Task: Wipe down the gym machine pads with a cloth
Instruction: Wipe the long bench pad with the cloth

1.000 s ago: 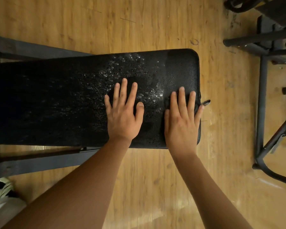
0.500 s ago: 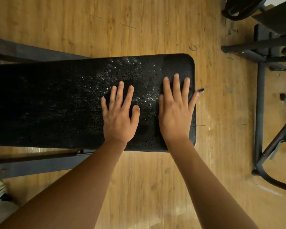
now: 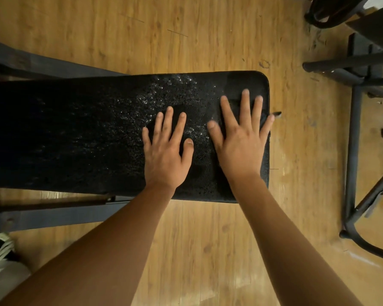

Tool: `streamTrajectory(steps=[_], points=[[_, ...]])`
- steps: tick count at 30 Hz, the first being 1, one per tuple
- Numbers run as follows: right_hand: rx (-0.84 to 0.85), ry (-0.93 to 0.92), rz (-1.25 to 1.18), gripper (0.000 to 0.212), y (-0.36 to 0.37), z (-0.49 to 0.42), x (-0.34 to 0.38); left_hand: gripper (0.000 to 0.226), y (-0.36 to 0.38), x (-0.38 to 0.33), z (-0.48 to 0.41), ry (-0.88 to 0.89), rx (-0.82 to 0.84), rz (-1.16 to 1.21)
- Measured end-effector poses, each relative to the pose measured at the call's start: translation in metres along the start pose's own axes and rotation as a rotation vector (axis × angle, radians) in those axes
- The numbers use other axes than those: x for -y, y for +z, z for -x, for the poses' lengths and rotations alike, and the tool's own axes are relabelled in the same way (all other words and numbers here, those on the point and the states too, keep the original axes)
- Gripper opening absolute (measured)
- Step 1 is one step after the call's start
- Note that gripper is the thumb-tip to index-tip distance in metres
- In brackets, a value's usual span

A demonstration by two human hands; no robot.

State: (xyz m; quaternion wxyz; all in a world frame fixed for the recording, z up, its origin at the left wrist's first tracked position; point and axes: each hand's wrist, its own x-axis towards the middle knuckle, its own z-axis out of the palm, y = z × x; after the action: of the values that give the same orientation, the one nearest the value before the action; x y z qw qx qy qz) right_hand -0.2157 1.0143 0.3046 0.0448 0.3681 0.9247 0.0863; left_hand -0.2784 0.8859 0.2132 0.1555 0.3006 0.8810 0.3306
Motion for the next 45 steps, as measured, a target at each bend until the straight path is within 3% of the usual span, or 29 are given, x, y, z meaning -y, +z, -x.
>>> streamTrajectory(steps=[5, 9, 14, 17, 30, 36, 45], points=[[0.05, -0.041, 0.059, 0.066, -0.002, 0.056, -0.008, 0.058, -0.001, 0.0, 0.0, 0.009, -0.009, 0.024], [0.036, -0.079, 0.082, 0.053, -0.001, 0.011, 0.0, 0.057, 0.001, 0.001, 0.0, 0.013, -0.026, 0.022], [0.036, -0.074, 0.04, 0.053, -0.002, -0.078, 0.012, 0.057, 0.001, 0.0, -0.001, 0.006, -0.015, 0.016], [0.045, -0.089, 0.038, 0.053, -0.002, -0.085, 0.011, 0.057, 0.001, 0.001, -0.002, 0.005, -0.01, 0.01], [0.101, -0.089, 0.026, 0.054, -0.007, 0.094, -0.016, 0.058, -0.001, 0.0, -0.001, 0.012, -0.02, 0.036], [0.059, -0.062, 0.012, 0.053, 0.0, 0.097, -0.012, 0.058, -0.002, 0.0, -0.001, 0.014, -0.026, 0.036], [0.059, -0.187, 0.072, 0.054, 0.001, 0.109, -0.008, 0.058, -0.003, 0.0, 0.0, 0.013, -0.025, 0.036]])
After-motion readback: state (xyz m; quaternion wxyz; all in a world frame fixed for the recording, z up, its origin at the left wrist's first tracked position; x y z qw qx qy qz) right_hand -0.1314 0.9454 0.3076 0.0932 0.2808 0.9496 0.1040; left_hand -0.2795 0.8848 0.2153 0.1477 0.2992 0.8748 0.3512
